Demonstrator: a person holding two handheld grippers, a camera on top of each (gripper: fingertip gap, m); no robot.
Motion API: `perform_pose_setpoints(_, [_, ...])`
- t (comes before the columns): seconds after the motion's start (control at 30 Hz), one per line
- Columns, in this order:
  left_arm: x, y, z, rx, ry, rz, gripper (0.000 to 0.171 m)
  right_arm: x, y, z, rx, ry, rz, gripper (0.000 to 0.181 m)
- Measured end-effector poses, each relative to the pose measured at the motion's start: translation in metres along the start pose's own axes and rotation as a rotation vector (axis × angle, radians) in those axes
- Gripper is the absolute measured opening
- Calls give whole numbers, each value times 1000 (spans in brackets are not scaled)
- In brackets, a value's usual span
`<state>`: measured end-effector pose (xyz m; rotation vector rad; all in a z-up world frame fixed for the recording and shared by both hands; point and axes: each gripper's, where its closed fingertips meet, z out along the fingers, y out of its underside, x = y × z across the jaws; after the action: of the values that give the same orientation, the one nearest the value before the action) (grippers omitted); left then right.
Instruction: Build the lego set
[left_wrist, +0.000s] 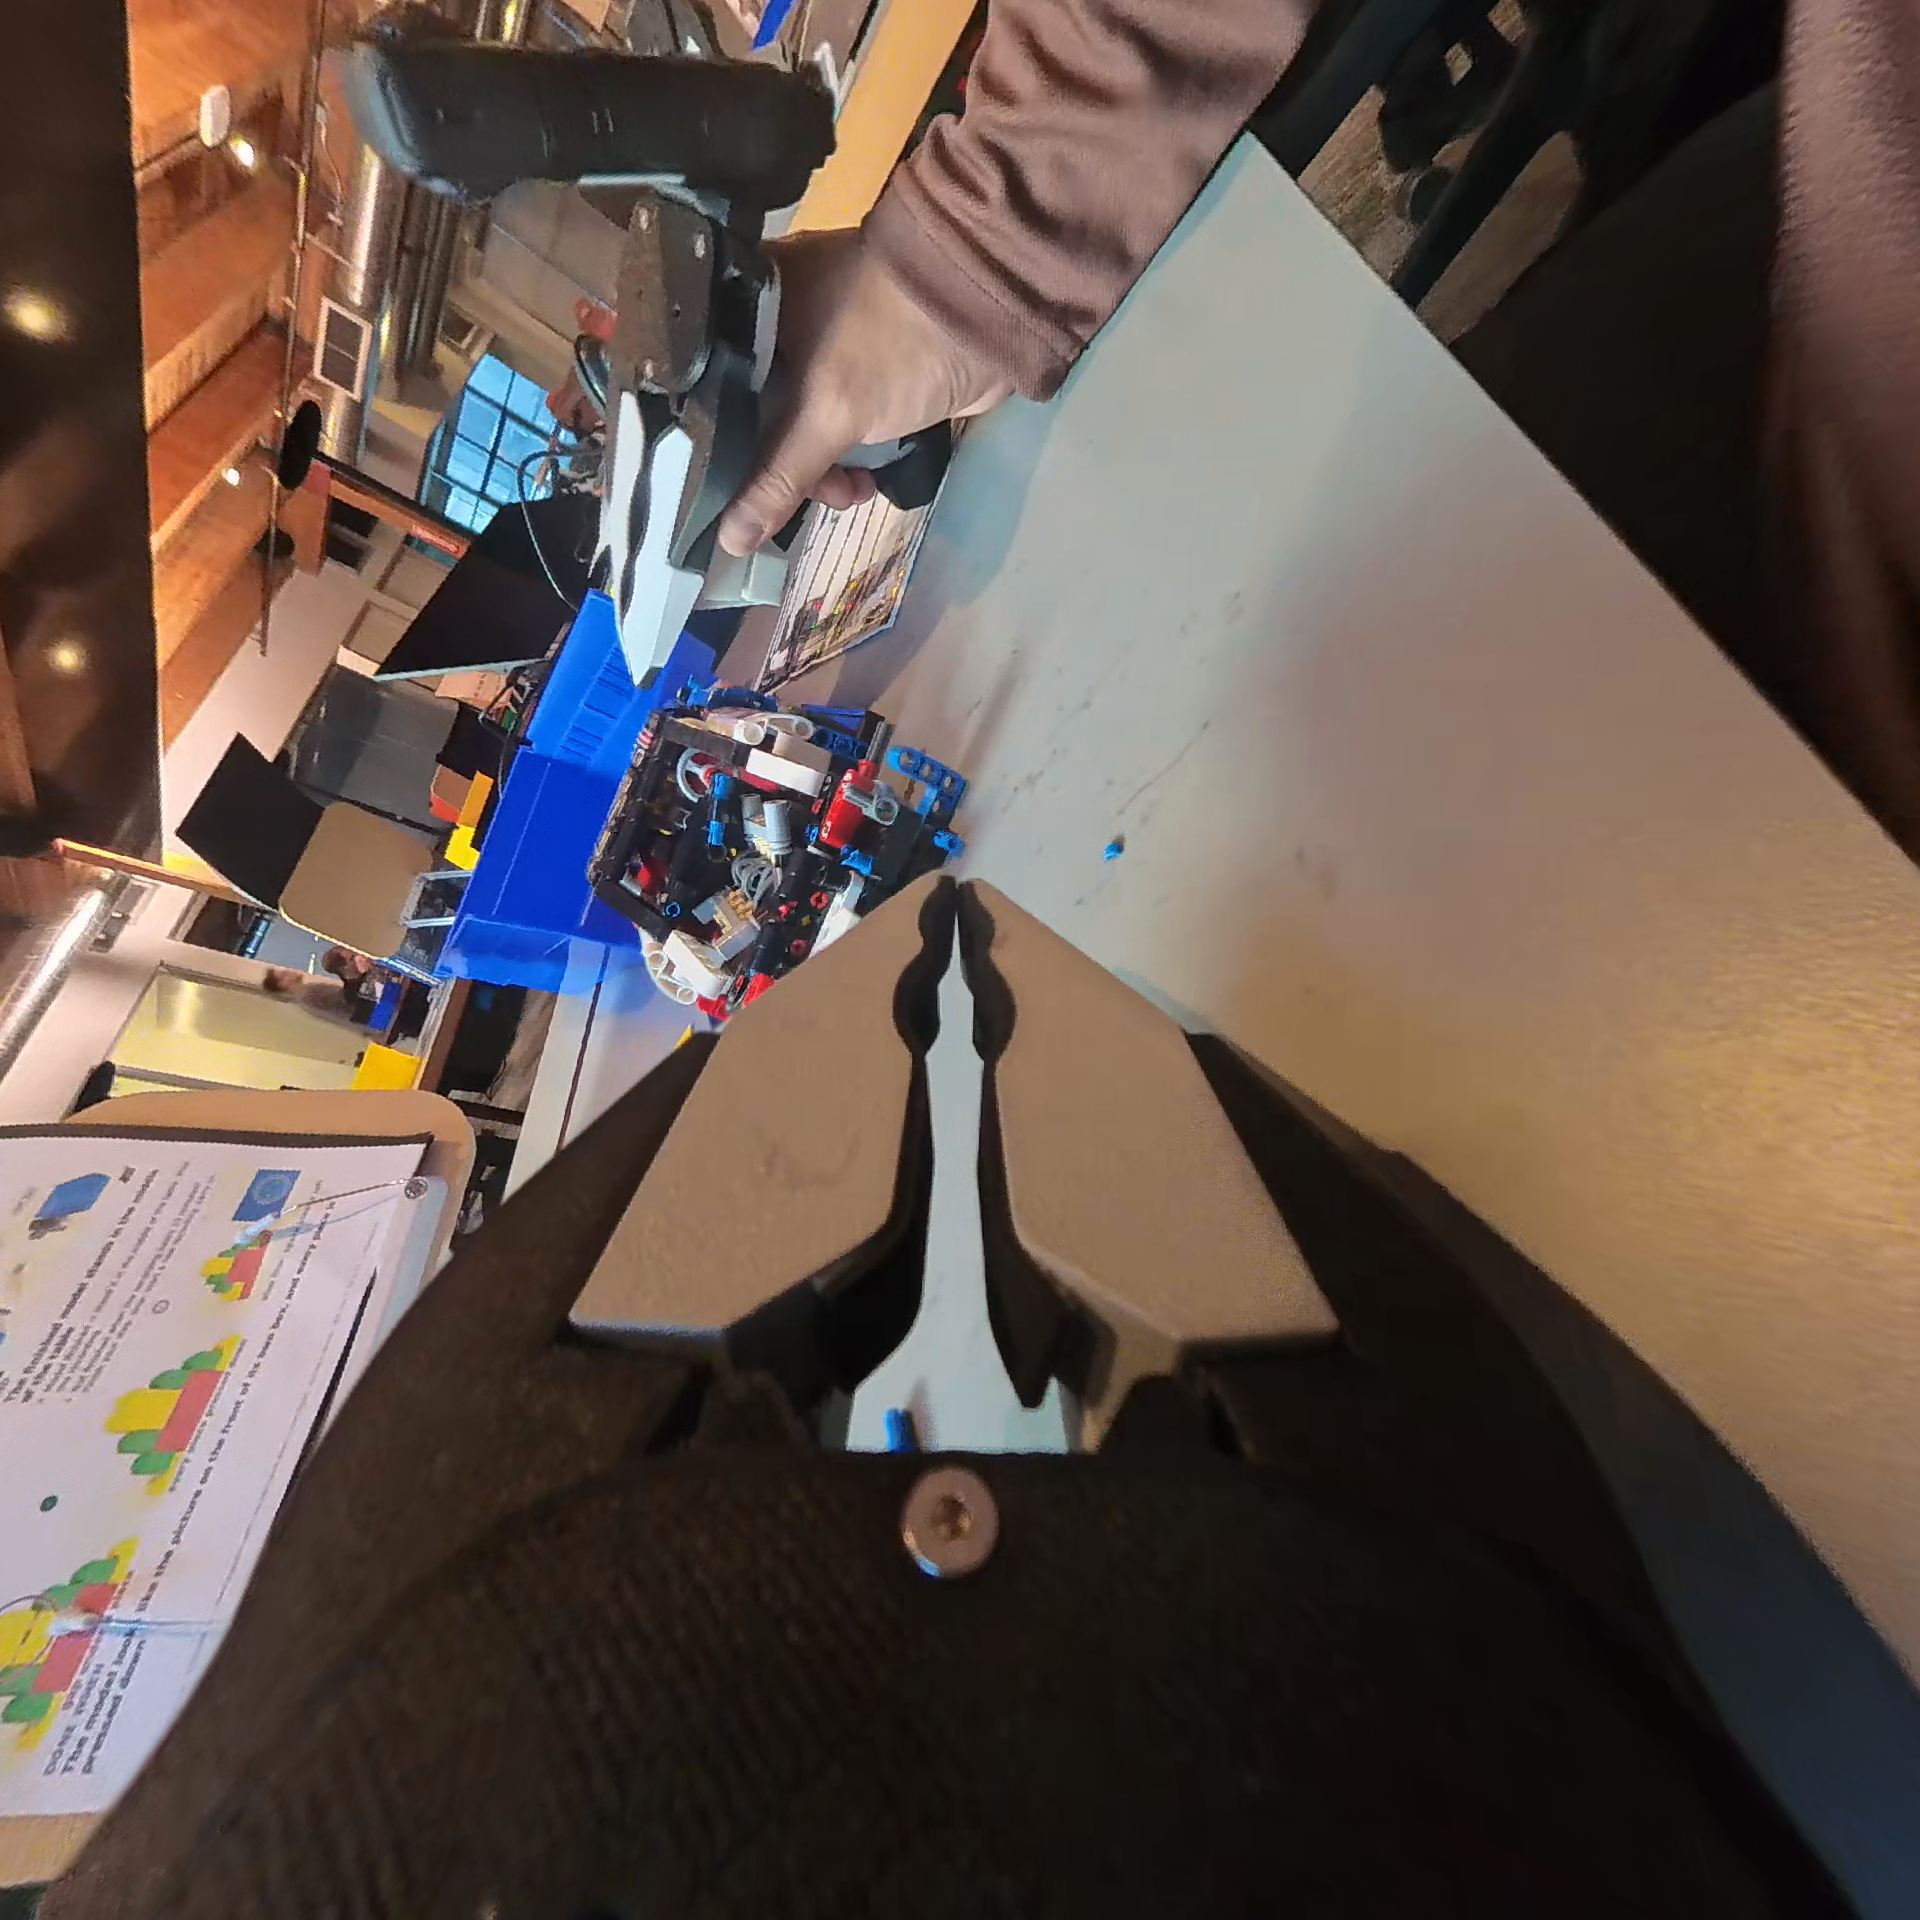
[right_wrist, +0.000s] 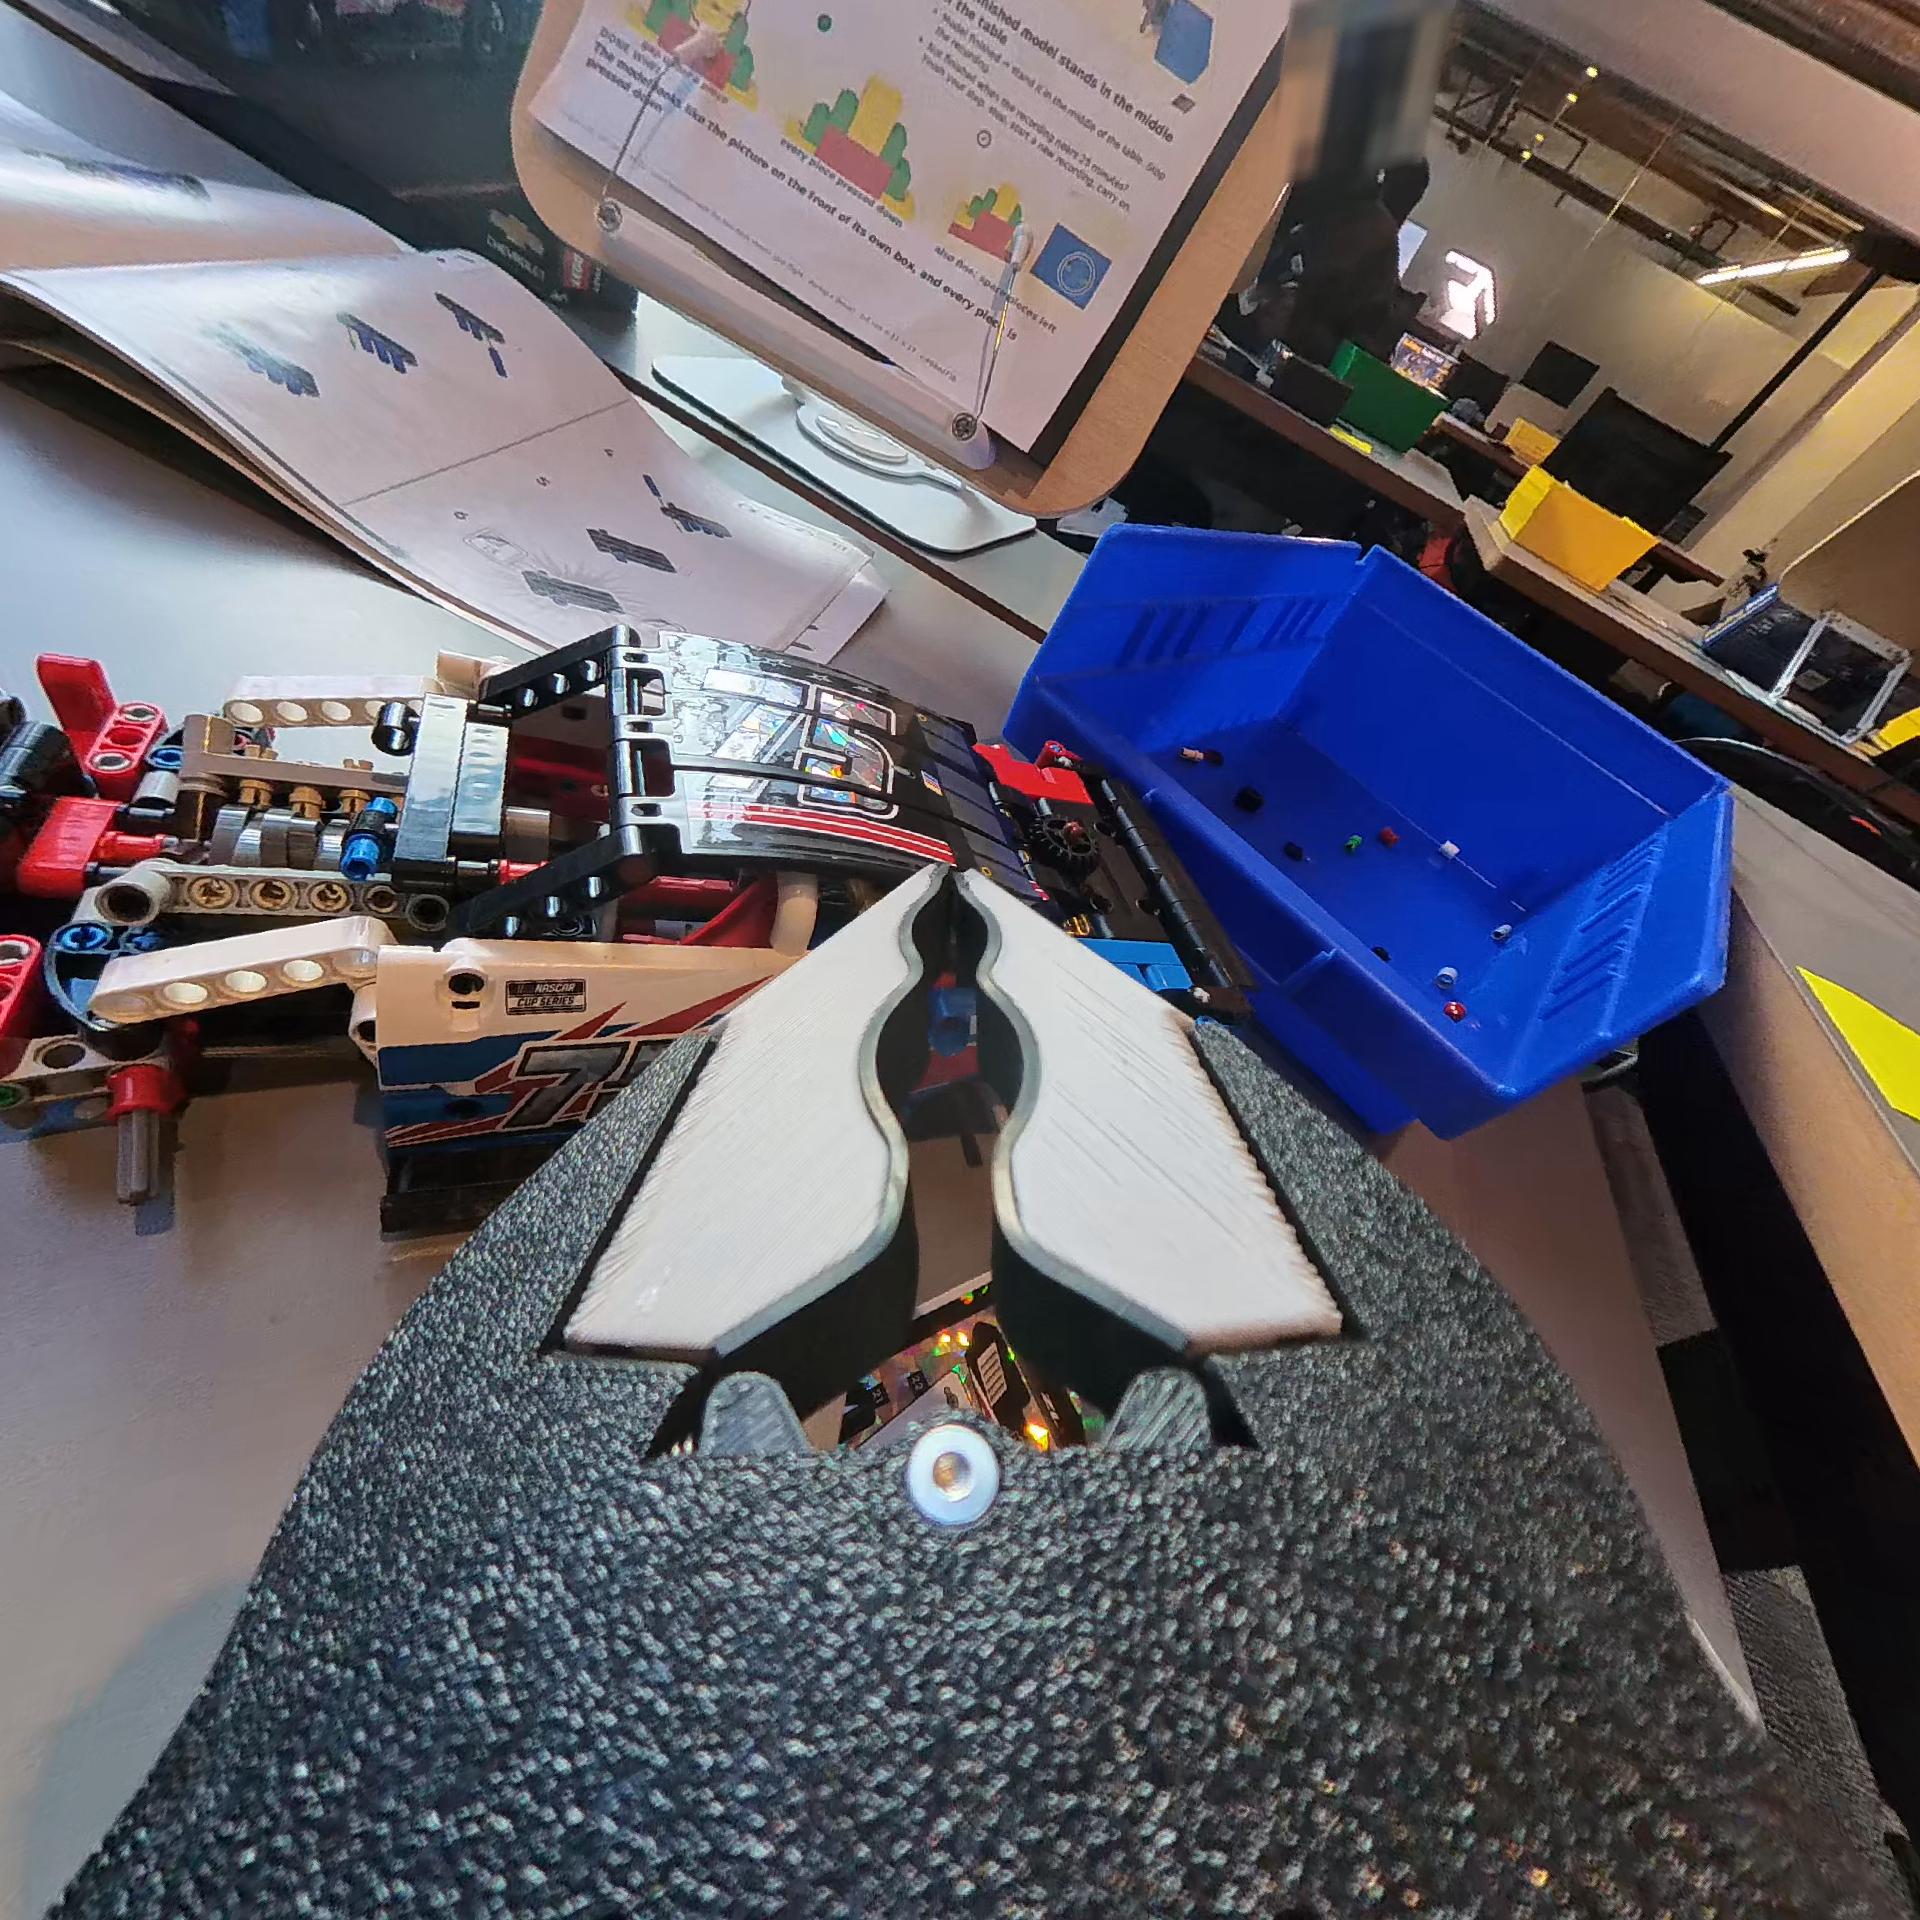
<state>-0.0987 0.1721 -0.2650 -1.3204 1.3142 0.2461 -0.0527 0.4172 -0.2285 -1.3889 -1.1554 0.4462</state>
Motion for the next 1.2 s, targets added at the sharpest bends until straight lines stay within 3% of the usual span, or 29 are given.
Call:
perform_pose_setpoints(0.13, [-13,14,1,-30,-38,-10,0,0,-1,0,8,-5,9,0])
perform_pose_setpoints(0.3, [-71,64,-7,-137,-222,-181,0,-3,-6,0,31,-24,28,0])
perform_pose_setpoints(0.47, [-142,128,-61,-298,-527,-208,0,-5,-14,-4,75,-78,111,5])
perform_pose_setpoints(0.6, [-160,185,-111,-456,-688,-333,0,-15,-19,-8,97,-158,185,9])
perform_pose_setpoints(0.7, [-161,209,-138,-533,-775,-413,0,-23,-25,-10,116,-193,203,9])
perform_pose_setpoints(0.87, [-153,210,-156,-617,-851,-408,0,-27,-27,-6,116,-198,206,10])
perform_pose_setpoints(1.2, [-120,199,-130,-799,-722,-208,0,0,-19,-9,105,-140,351,13])
